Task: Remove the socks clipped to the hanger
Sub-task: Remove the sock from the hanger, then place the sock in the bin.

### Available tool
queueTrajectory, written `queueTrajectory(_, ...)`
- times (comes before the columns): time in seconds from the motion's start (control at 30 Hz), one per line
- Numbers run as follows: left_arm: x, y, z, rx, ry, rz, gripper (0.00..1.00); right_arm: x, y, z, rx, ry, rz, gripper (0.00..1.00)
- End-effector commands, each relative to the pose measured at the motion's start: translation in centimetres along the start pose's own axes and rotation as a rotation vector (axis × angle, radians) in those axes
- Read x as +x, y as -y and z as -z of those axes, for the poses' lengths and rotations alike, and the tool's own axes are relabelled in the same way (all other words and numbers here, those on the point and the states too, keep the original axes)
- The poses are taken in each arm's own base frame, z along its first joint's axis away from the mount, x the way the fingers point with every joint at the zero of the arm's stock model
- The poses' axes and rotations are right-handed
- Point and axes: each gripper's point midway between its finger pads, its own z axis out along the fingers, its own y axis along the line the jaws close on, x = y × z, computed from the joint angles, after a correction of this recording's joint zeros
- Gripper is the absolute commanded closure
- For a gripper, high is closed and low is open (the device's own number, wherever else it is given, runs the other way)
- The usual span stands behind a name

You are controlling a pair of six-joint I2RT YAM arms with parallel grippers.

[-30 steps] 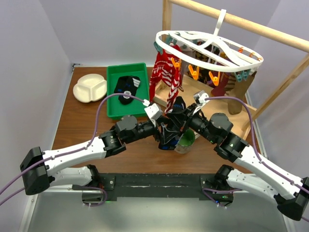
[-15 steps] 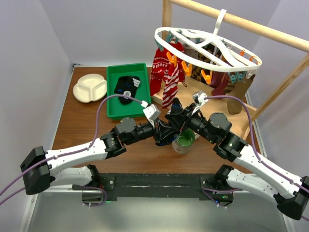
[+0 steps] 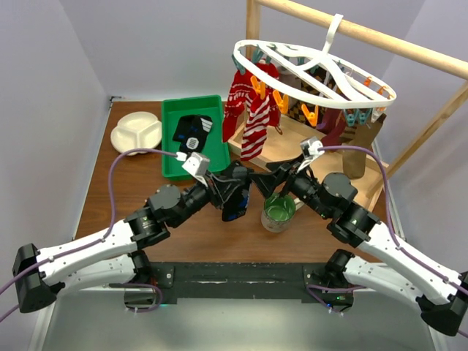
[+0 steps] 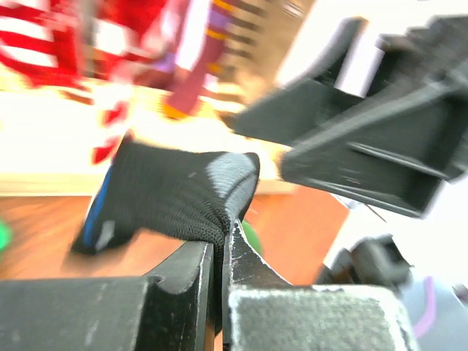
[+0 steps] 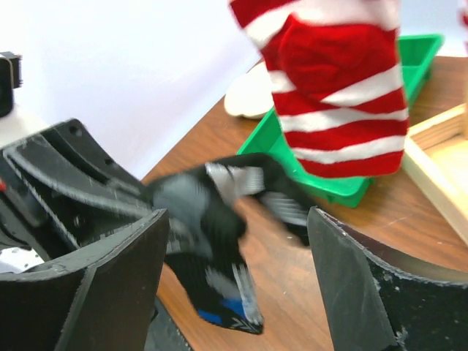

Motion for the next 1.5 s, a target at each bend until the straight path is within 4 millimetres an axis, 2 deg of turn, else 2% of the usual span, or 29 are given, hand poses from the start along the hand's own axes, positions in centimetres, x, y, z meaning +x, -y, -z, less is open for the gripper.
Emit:
queueTrajectory(0.0, -4.4, -4.2, 0.7, -0.263, 0.108, -0.022, 1.0, -2.5, 0.9, 0.8, 0.08, 0.075, 0.008, 0.18)
queueTrajectory(0.3, -9.2, -9.4, 0.8, -0.483, 0.229, -0.062, 1.0, -3.5, 1.4, 1.8, 0.117, 0.115, 0.0, 0.16)
queueTrajectory(0.33, -9.3, -10.0, 0.5, -0.492, 0.227, -0.064, 1.0, -3.8, 1.4, 1.9, 0.116, 0.121, -0.002, 0.16)
queueTrajectory(0.37, -10.3, -11.0, 0.5, -0.516, 0.253, -0.069, 1.0, -3.3, 1.7, 2.0, 0.128, 0.102, 0.001, 0.16)
queueTrajectory(0.43, -11.0, -12.0, -0.2, -0.542, 0.271, -0.078, 1.0, -3.4, 1.7, 2.2, 0.132, 0.105, 0.0, 0.16)
queueTrajectory(0.47, -12.0, -12.7, -0.3, -0.557, 0.291, -0.081, 1.0, -3.5, 1.7, 2.2, 0.131, 0.107, 0.0, 0.16)
queueTrajectory(0.57, -12.9, -14.0, -1.9, -0.553, 0.31, -0.084, 1.0, -3.6, 1.7, 2.5, 0.139, 0.1, 0.003, 0.16)
queueTrajectory(0.6, -12.6, -14.5, -2.8, -0.554, 0.301, -0.085, 1.0, -3.6, 1.7, 2.6, 0.14, 0.099, 0.005, 0.16)
queueTrajectory(0.77, -12.6, -16.0, -4.5, -0.568, 0.309, -0.1, 1.0, -4.1, 1.5, 3.4, 0.138, 0.104, 0.016, 0.16)
queueTrajectory(0.9, -10.9, -17.8, -5.6, -0.597, 0.272, -0.108, 1.0, -4.3, 1.7, 4.2, 0.146, 0.105, 0.024, 0.16)
queueTrajectory(1.03, -10.0, -22.1, -5.8, -0.642, 0.258, -0.086, 1.0, -4.5, 1.6, 4.8, 0.145, 0.108, 0.023, 0.15)
queueTrajectory(1.07, -8.5, -23.8, -6.4, -0.652, 0.217, -0.081, 1.0, -4.7, 1.5, 5.0, 0.143, 0.112, 0.024, 0.15)
queueTrajectory(1.13, -8.2, -26.9, -6.9, -0.654, 0.187, -0.056, 1.0, -4.8, 1.5, 5.2, 0.146, 0.108, 0.025, 0.15)
queueTrajectory(1.17, -6.2, -29.4, -7.6, -0.676, 0.133, -0.039, 1.0, -4.9, 1.5, 5.3, 0.146, 0.108, 0.025, 0.15)
queueTrajectory(1.2, -5.9, -31.3, -7.5, -0.663, 0.117, 0.002, 0.93, -4.9, 1.4, 5.4, 0.143, 0.104, 0.024, 0.15)
queueTrajectory(1.23, -6.6, -32.1, -8.0, -0.646, 0.127, 0.018, 0.81, -5.0, 1.2, 5.4, 0.138, 0.101, 0.024, 0.15)
queueTrajectory(1.27, -5.2, -33.6, -8.4, -0.65, 0.093, 0.043, 0.5, -5.0, 1.3, 5.4, 0.14, 0.099, 0.024, 0.15)
queueTrajectory(1.3, -6.6, -34.2, -8.8, -0.64, 0.108, 0.051, 0.37, -4.9, 1.2, 5.5, 0.14, 0.092, 0.024, 0.15)
queueTrajectory(1.37, -7.1, -34.4, -9.0, -0.652, 0.096, 0.051, 0.21, -4.9, 1.3, 5.6, 0.143, 0.086, 0.033, 0.15)
queueTrajectory(1.47, -10.0, -32.6, -9.0, -0.612, 0.15, 0.037, 0.15, -4.6, 1.6, 5.6, 0.158, 0.08, 0.041, 0.14)
